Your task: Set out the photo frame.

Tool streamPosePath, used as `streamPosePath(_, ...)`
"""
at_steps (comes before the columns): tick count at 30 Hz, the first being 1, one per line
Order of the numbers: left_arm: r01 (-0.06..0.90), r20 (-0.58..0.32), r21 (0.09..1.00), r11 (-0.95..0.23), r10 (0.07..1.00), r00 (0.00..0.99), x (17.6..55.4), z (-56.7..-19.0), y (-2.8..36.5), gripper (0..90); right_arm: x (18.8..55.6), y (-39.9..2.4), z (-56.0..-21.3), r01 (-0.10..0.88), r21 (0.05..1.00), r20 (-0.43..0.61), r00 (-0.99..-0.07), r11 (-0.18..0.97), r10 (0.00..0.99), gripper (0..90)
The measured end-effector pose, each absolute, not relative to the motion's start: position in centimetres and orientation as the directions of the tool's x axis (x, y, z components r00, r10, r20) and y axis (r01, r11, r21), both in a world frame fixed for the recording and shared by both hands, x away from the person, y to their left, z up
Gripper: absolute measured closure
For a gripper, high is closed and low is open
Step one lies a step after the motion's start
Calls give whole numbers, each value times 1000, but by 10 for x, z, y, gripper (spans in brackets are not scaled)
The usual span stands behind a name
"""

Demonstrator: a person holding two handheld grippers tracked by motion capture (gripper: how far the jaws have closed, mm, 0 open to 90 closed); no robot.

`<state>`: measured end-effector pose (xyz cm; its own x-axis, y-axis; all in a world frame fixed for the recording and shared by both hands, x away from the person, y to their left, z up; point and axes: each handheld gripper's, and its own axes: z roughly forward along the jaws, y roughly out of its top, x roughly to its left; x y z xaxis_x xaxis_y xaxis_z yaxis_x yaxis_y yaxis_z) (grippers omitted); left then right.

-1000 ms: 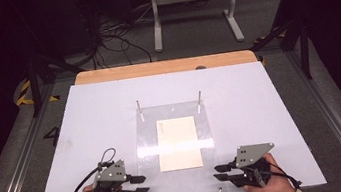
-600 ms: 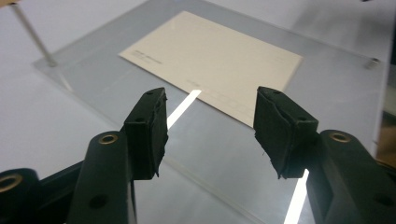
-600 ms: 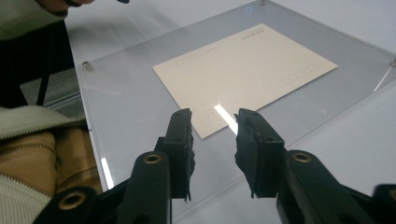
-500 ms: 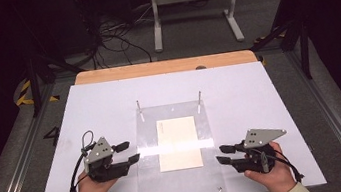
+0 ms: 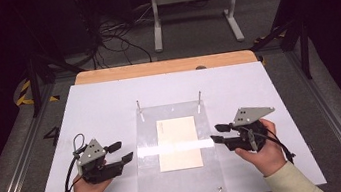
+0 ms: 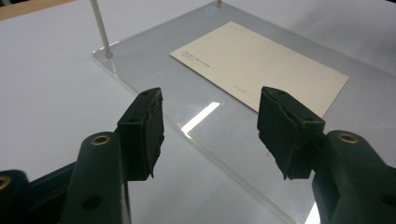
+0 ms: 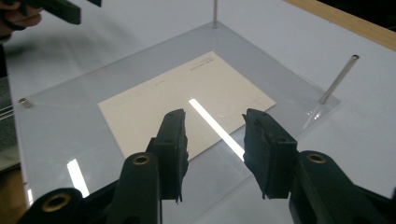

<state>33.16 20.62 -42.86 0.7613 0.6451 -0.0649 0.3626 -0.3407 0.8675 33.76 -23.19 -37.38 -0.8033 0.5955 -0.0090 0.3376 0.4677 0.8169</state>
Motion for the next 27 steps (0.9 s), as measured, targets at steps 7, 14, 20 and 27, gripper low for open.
streamPosePath(7, 375, -69, 864, -335, 661, 748, 328, -432, 212, 399, 377, -231, -365, 397, 799, 13, -762, 451, 647, 586)
streamPosePath(14, 376, -64, 860, -344, 660, 749, 323, -433, 213, 391, 397, -215, -360, 396, 790, 7, -769, 468, 639, 669)
streamPosePath(20, 374, -53, 856, -356, 659, 750, 321, -434, 213, 387, 416, -208, -361, 415, 802, 10, -728, 429, 685, 765)
streamPosePath(27, 376, -58, 854, -358, 655, 754, 321, -435, 206, 387, 437, -203, -359, 457, 795, 21, -679, 399, 734, 746)
